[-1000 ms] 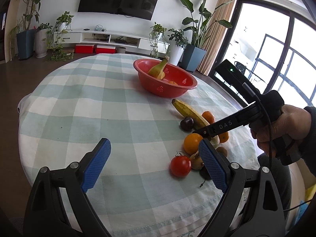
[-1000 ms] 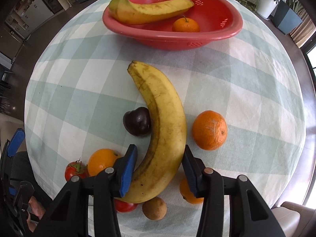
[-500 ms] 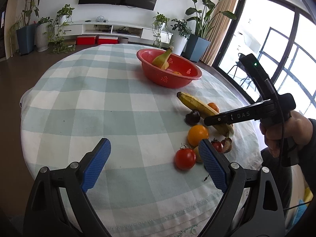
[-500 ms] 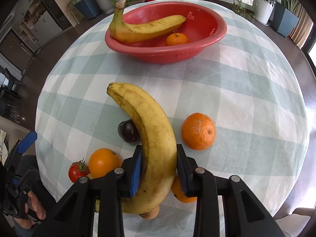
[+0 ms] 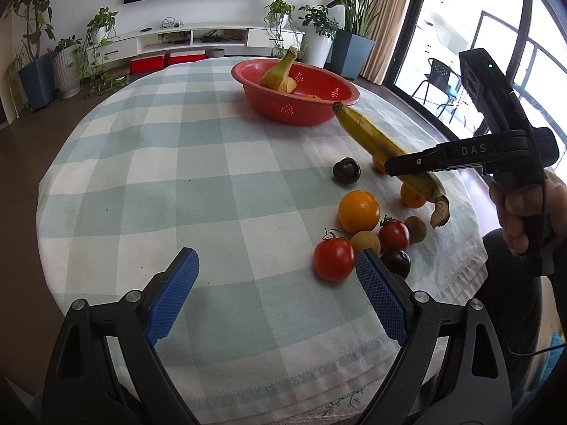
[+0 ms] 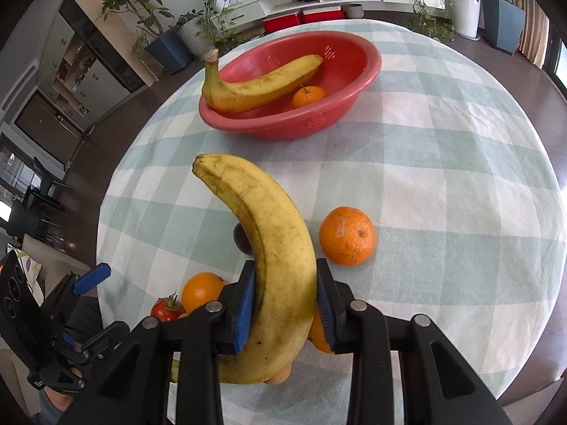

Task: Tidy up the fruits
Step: 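Lift the curved banana with the right tool while the left tool grasps the dark plum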

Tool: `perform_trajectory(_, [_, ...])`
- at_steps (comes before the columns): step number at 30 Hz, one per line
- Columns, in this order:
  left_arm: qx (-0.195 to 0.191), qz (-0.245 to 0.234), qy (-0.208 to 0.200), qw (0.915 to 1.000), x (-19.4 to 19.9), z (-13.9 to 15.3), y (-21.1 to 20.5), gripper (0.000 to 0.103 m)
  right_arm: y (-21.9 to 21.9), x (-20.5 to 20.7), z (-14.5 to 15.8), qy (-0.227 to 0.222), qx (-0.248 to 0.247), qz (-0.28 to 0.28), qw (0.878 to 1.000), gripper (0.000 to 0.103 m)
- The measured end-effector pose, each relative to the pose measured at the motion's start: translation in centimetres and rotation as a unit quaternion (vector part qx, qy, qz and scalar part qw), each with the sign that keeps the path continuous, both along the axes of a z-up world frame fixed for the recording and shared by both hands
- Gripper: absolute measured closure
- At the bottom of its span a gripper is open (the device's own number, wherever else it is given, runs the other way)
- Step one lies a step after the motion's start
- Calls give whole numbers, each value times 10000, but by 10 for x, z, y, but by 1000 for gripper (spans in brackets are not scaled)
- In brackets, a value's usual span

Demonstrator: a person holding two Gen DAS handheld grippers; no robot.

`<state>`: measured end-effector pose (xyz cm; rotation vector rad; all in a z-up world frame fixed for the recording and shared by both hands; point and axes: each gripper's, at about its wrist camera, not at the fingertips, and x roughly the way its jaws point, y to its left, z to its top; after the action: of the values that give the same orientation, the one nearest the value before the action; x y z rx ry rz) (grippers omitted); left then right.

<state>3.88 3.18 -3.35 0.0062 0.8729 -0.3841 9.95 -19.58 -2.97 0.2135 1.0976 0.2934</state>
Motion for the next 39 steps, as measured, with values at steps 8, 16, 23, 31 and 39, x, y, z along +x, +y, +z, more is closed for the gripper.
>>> perform_trajectory(8, [431, -301, -104, 9986, 20, 22, -29, 13, -11, -21, 18, -534, 187, -291, 9980, 68])
perform_trajectory(16, [1201, -967, 139, 9879, 76, 24, -104, 14, -34, -35, 22, -744, 563, -554, 9941, 68])
perform_trajectory(23, [1526, -1320, 603, 9776, 114, -6, -139, 50, -53, -38, 14, -761, 818, -685, 9914, 68])
perform_trajectory(31, [1618, -1392, 768, 9739, 127, -26, -151, 55, -56, -37, 10, -779, 955, -623, 9904, 68])
perform_trajectory(39, [1481, -1417, 827, 9753, 135, -32, -151, 71, -56, -36, 7, -798, 1013, -613, 9898, 68])
